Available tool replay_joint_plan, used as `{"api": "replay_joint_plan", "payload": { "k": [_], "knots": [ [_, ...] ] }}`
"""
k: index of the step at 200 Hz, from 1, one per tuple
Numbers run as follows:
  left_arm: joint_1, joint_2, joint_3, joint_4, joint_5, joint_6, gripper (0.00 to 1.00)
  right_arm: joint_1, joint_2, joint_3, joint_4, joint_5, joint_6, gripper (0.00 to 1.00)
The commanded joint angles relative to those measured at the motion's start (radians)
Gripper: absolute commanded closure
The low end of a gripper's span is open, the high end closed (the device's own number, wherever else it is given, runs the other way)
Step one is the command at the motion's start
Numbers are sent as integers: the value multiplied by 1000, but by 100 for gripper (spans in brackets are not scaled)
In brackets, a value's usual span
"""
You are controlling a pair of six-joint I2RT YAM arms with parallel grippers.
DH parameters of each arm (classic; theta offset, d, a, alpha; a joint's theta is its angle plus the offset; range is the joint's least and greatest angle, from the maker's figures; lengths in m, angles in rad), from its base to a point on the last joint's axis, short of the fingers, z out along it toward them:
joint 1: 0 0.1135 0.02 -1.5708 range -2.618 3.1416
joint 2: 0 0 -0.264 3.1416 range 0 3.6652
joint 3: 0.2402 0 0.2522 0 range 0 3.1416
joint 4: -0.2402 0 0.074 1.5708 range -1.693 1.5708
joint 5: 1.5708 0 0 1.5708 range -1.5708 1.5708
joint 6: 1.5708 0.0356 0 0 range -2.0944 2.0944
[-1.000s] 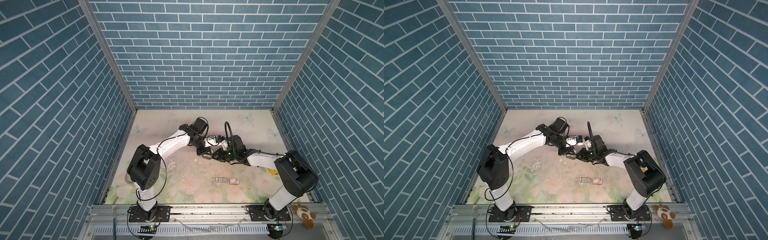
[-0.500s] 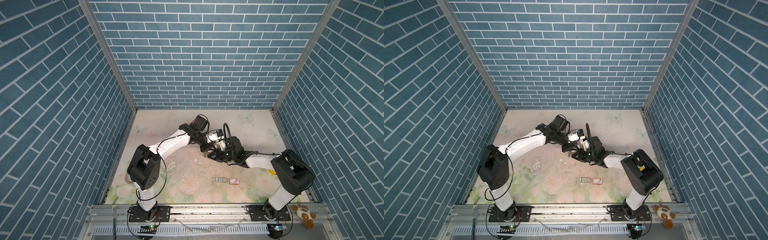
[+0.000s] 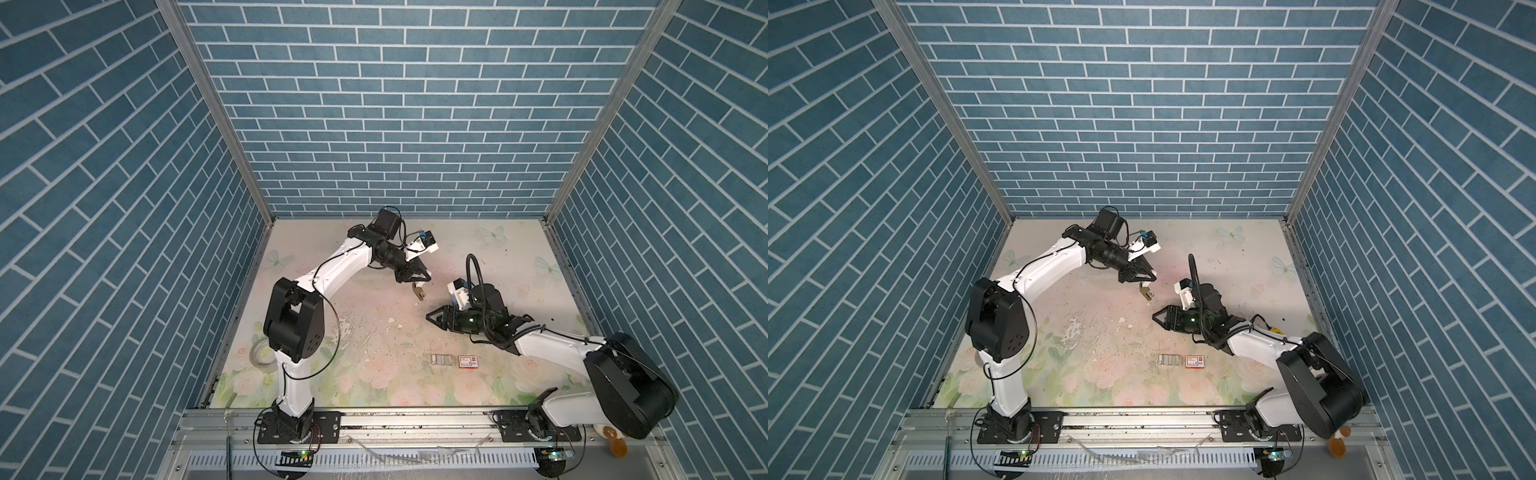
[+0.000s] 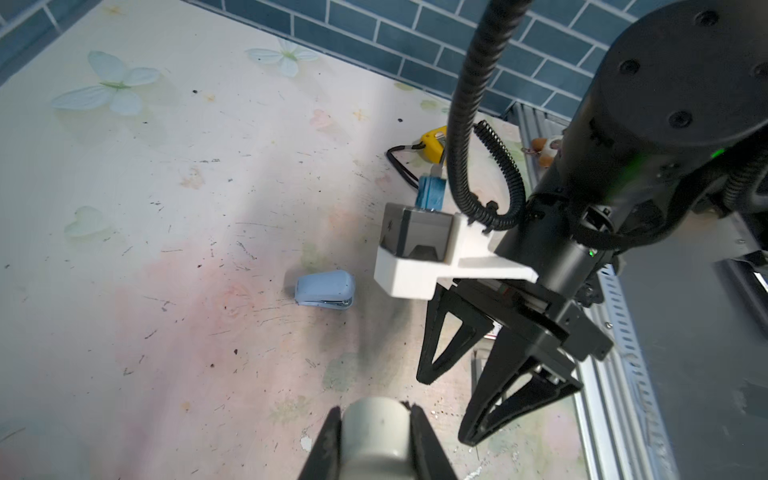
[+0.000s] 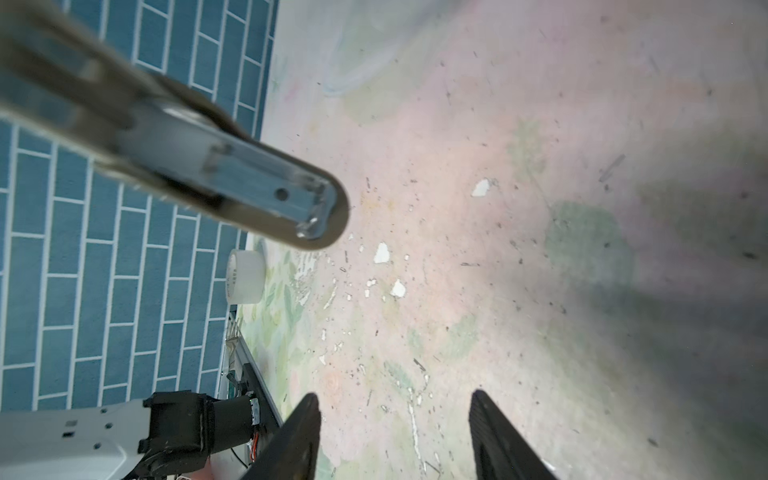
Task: Load the staples into the stapler
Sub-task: 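Grip the stapler's top with the right gripper and pull it open from the left gripper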
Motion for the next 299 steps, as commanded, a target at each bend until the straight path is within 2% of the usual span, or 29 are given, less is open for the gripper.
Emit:
{"api": "replay_joint_plan", "payload": {
  "k": [1, 45, 81, 127, 198, 211, 224, 248, 299],
  "knots": [
    [1, 77, 95, -296, 176, 128, 100, -12, -80, -1, -9, -20, -94, 38],
    [2, 150, 199, -531, 250, 289, 100, -43, -209, 41, -130, -25, -198, 34],
    [-3, 192, 264, -662, 298, 380, 100, -52, -173, 91, -104, -128, -205, 33],
    [-16, 204, 276, -614, 318, 333, 100, -47, -64, 141, -1, -229, -154, 34],
    [-39, 229, 321, -585, 336, 275, 100, -30, -13, 163, 53, -260, -134, 41],
    [-43, 234, 324, -578, 339, 267, 100, -26, -4, 169, 57, -268, -132, 45],
    [-44, 239, 329, -573, 345, 257, 100, -26, 1, 173, 58, -274, -133, 54],
    [-47, 238, 341, -574, 349, 251, 100, -26, 5, 171, 54, -280, -133, 58],
    [-48, 239, 359, -580, 359, 238, 100, -26, 4, 156, 76, -286, -117, 59]
  ]
}}
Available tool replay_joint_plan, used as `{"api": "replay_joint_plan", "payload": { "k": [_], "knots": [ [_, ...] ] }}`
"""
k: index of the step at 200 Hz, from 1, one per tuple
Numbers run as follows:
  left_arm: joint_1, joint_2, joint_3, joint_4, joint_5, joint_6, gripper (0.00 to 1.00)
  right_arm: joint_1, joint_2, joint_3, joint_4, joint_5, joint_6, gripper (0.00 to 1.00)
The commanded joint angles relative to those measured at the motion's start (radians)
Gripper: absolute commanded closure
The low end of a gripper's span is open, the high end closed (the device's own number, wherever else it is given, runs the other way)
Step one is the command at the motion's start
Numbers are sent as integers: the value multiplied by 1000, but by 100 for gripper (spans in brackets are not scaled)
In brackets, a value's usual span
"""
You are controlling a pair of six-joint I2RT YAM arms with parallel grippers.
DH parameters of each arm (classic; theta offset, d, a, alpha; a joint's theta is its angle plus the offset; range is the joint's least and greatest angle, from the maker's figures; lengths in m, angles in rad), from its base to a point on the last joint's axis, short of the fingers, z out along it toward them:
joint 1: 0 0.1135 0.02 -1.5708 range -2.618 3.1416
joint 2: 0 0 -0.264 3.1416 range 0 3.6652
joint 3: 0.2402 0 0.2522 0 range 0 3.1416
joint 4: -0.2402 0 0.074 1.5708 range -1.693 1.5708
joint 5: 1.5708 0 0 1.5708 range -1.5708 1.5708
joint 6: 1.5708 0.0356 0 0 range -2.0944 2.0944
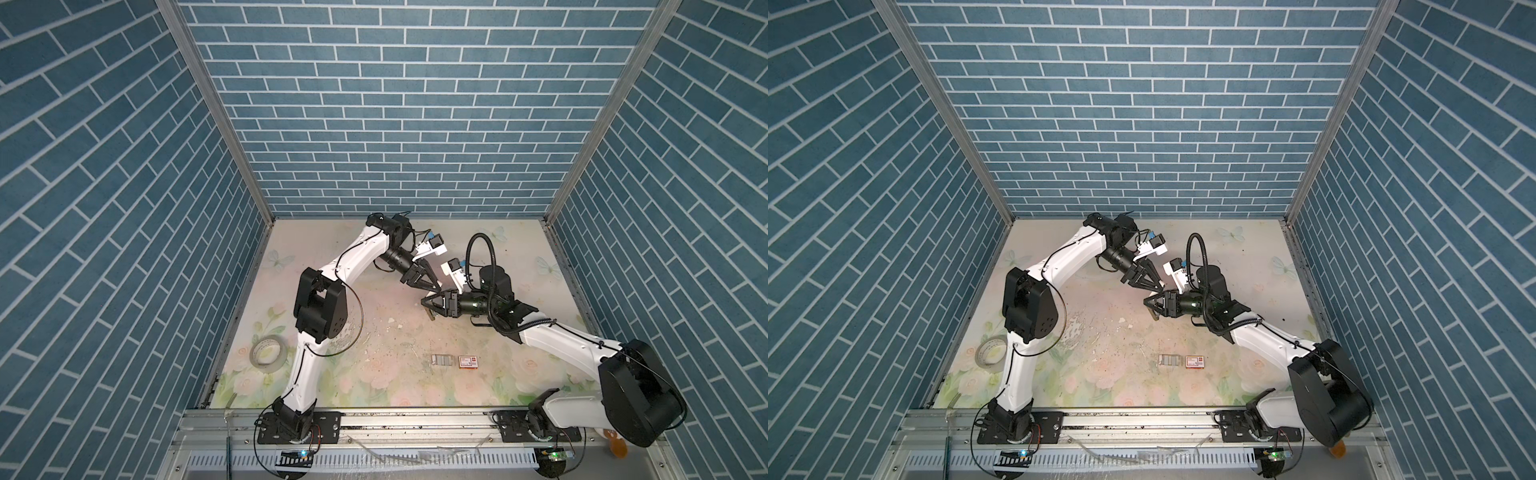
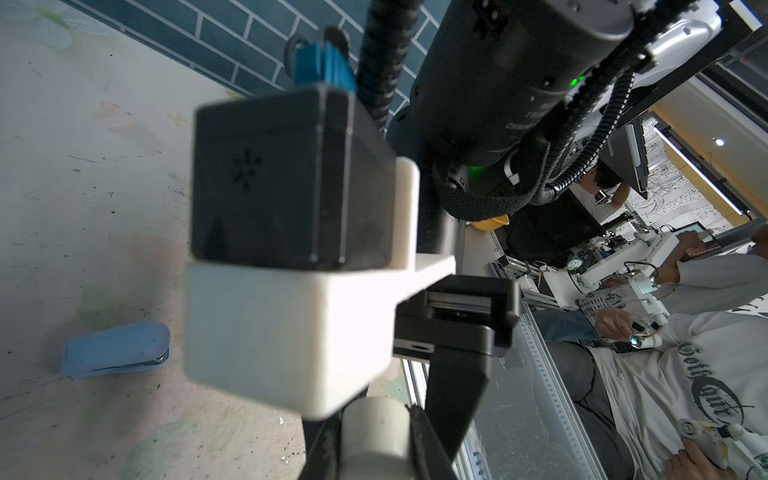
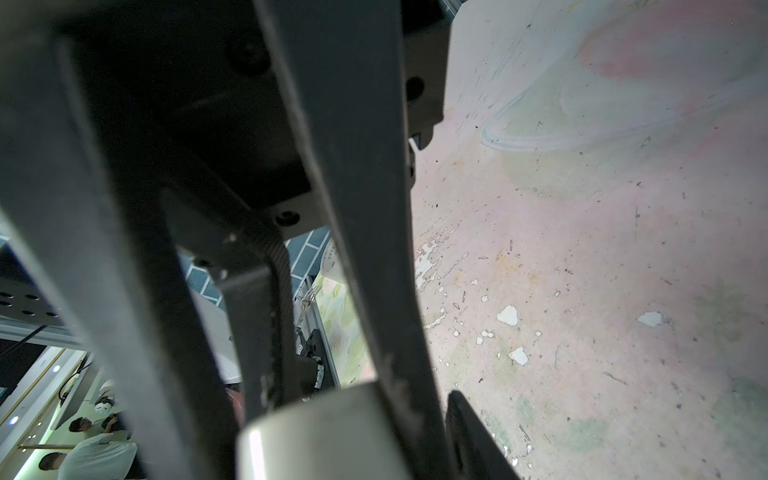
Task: Load the staples into the stapler
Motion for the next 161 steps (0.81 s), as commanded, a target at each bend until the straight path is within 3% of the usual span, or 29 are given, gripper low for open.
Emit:
{"api": "replay_joint_plan", "payload": {
  "k": [1, 62, 77, 99, 113, 132, 161],
  "knots": [
    [-4, 13, 27, -16, 35, -7, 100, 3, 2, 8, 40, -22, 12, 59],
    [-4, 13, 28, -25, 45, -7, 99, 4, 11, 6, 47, -24, 15, 84],
    [-4, 8, 26, -13, 42, -20, 87, 3, 16, 10, 38, -14, 10, 87],
    [-4, -15, -2, 43, 20, -63, 60, 4, 15, 23, -10, 13, -12, 91],
    [0, -49, -45, 117, -7, -112, 48, 3, 5, 34, -54, 28, -34, 92],
    [9, -110, -117, 242, -62, -185, 38, 1, -6, 55, -133, 57, -68, 92],
    [47, -198, -213, 416, -157, -285, 32, -17, -19, 86, -263, 135, -114, 93]
  ]
}}
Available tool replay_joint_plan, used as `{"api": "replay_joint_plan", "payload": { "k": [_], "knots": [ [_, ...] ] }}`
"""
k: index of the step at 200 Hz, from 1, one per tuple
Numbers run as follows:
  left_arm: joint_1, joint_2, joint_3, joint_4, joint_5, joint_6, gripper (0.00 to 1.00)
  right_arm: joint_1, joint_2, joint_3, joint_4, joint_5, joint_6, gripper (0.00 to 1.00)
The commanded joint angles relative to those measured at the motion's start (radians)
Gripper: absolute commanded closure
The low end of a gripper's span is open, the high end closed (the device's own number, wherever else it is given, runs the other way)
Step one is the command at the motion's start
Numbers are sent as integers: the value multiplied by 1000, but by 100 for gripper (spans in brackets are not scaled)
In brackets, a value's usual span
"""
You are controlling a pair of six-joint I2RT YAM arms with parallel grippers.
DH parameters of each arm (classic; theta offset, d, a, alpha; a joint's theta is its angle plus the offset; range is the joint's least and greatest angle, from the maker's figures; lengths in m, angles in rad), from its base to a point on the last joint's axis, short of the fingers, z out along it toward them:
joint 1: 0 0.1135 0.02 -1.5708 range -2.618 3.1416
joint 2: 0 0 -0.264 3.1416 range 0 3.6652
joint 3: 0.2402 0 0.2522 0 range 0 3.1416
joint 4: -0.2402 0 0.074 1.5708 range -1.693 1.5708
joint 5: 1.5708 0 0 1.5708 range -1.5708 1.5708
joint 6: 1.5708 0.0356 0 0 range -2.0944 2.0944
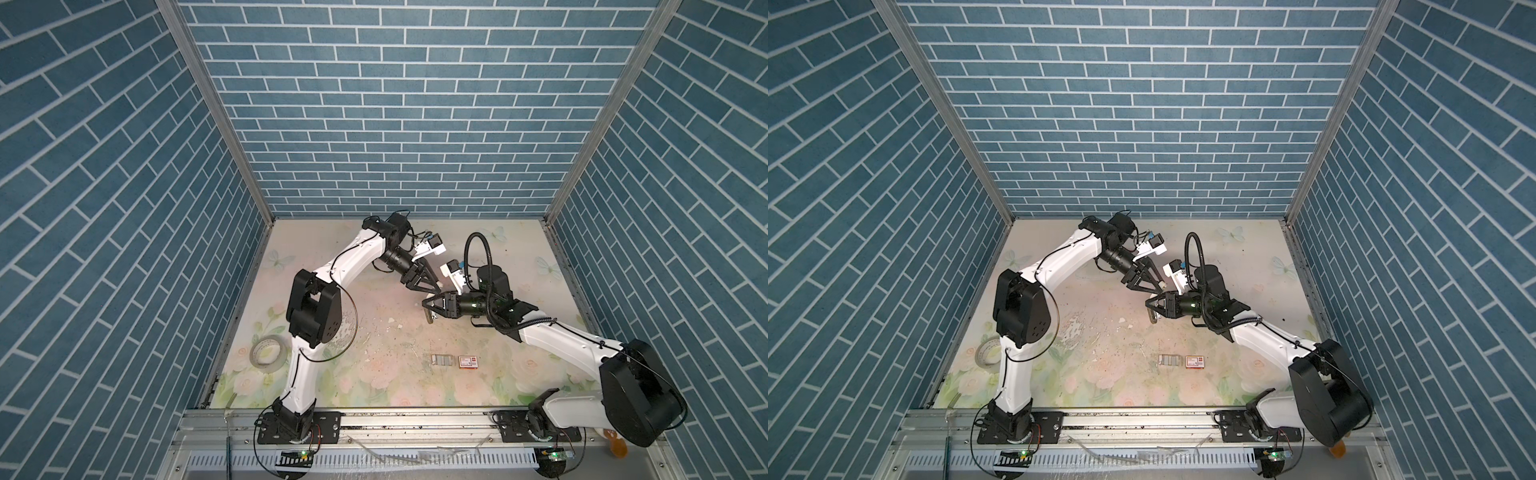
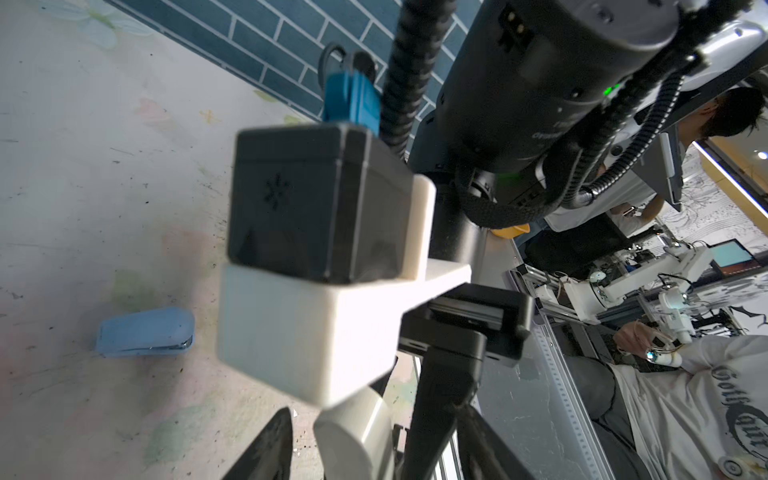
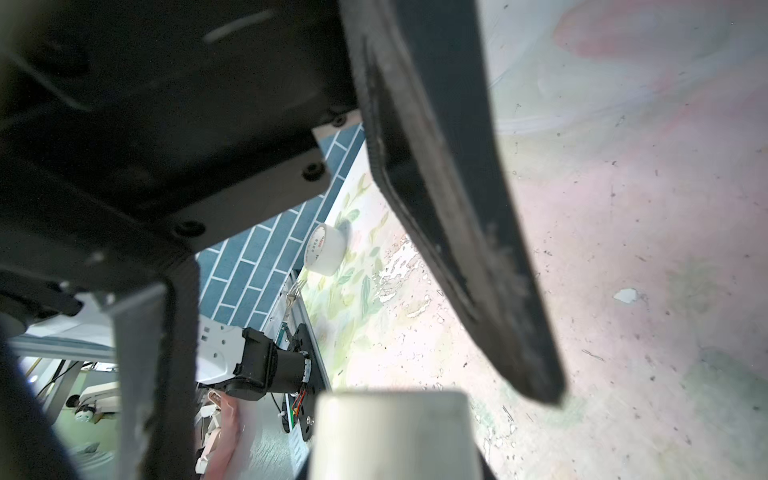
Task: Load the staples into the stapler
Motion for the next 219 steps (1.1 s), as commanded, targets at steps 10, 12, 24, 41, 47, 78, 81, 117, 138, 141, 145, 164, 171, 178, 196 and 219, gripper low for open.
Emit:
{"api": "replay_joint_plan", "payload": {
  "k": [10, 12, 24, 41, 47, 78, 81, 117, 138, 141, 145, 164, 171, 178, 196, 219],
  "knots": [
    [53, -111, -80, 241, -126, -152, 31, -28, -25, 59, -187, 130, -87, 93],
    [56, -116, -86, 251, -133, -158, 31, -30, -26, 61, -199, 143, -90, 93],
    [86, -139, -123, 306, -169, -196, 30, -53, -31, 68, -255, 189, -105, 93],
    [117, -174, -179, 354, -218, -215, 30, -83, -35, 93, -378, 287, -133, 92],
    [125, -186, -205, 374, -242, -226, 30, -93, -36, 104, -424, 331, -145, 92],
    [136, -252, -315, 425, -302, -211, 30, -122, -30, 150, -598, 519, -192, 91],
    [137, -256, -324, 428, -304, -211, 30, -123, -28, 153, -607, 527, -196, 91],
    [137, -267, -374, 440, -288, -207, 30, -138, 45, 181, -670, 669, -212, 90],
    [136, -267, -392, 434, -276, -194, 30, -143, 105, 199, -687, 740, -224, 89],
    [137, -267, -395, 433, -277, -192, 30, -145, 116, 202, -689, 746, -227, 89],
    [136, -267, -398, 432, -275, -188, 30, -147, 127, 205, -691, 753, -227, 88],
    [137, -267, -412, 425, -275, -174, 30, -152, 180, 217, -695, 795, -230, 88],
    [137, -269, -418, 422, -274, -169, 30, -152, 197, 221, -693, 802, -231, 88],
    [137, -271, -424, 422, -273, -166, 30, -152, 210, 227, -690, 803, -232, 88],
    [136, -274, -444, 426, -272, -158, 30, -152, 243, 240, -680, 805, -241, 86],
    [137, -278, -469, 433, -275, -148, 30, -153, 296, 264, -681, 820, -250, 84]
  ]
}}
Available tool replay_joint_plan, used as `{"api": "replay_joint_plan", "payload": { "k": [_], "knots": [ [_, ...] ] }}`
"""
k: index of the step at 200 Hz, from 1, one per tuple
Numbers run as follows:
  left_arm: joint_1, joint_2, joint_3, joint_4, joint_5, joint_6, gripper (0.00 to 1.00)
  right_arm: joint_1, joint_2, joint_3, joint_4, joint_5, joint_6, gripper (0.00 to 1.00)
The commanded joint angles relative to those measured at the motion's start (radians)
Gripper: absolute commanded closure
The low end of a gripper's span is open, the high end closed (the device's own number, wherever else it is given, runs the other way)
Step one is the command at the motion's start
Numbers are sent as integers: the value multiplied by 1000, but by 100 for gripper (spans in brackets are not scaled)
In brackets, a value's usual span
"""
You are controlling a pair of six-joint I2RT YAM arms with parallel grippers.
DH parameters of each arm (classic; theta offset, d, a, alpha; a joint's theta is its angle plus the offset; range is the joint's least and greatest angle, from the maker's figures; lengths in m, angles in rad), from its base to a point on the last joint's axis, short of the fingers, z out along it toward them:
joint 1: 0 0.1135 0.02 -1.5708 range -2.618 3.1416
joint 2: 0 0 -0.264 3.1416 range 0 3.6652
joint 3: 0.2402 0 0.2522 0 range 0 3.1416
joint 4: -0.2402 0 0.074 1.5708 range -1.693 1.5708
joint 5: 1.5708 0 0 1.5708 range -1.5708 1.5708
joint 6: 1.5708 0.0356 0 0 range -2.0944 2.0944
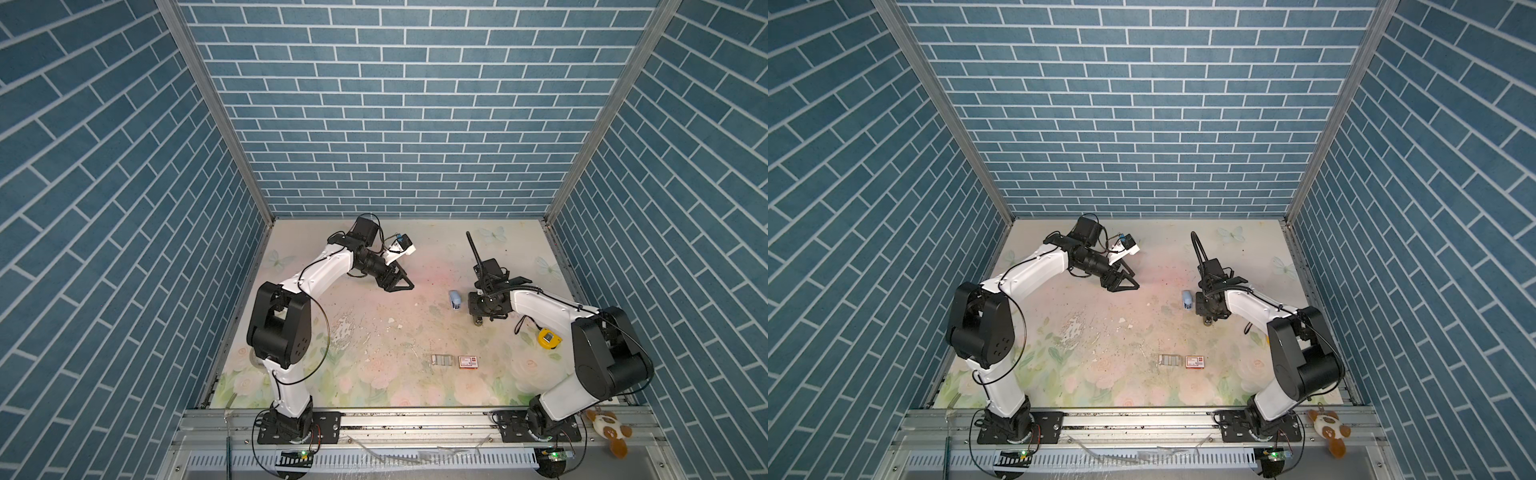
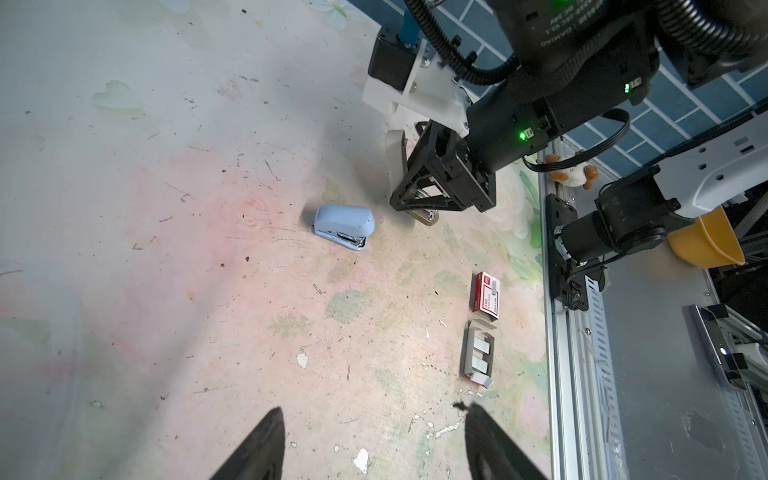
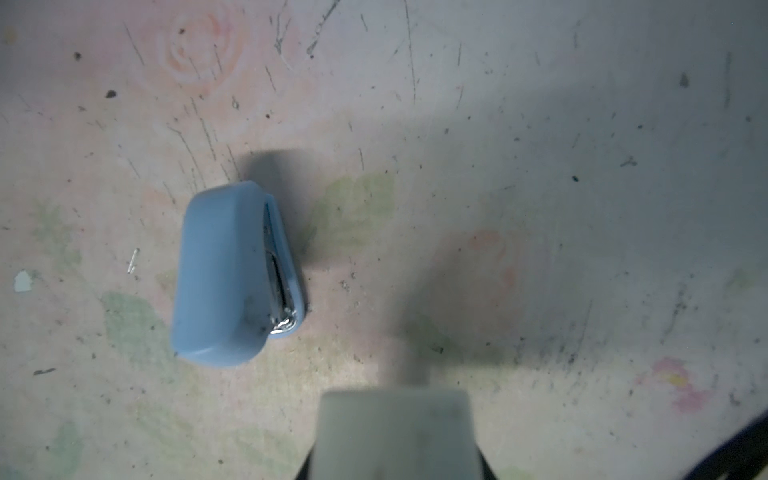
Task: Load the staples into the stapler
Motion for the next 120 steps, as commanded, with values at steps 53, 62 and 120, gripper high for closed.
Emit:
{"api": "replay_joint_plan", "payload": {
  "k": [53, 62, 120],
  "knots": [
    [0, -29, -41, -12, 7, 46, 31, -3, 106, 50, -6, 63, -39, 79],
    [0, -27, -42, -10, 4, 47, 31, -3, 108, 45, 1, 61, -37, 77],
    [0, -26, -43, -14, 10, 50, 31, -3, 96, 16, 21, 45, -20, 61]
  ]
}}
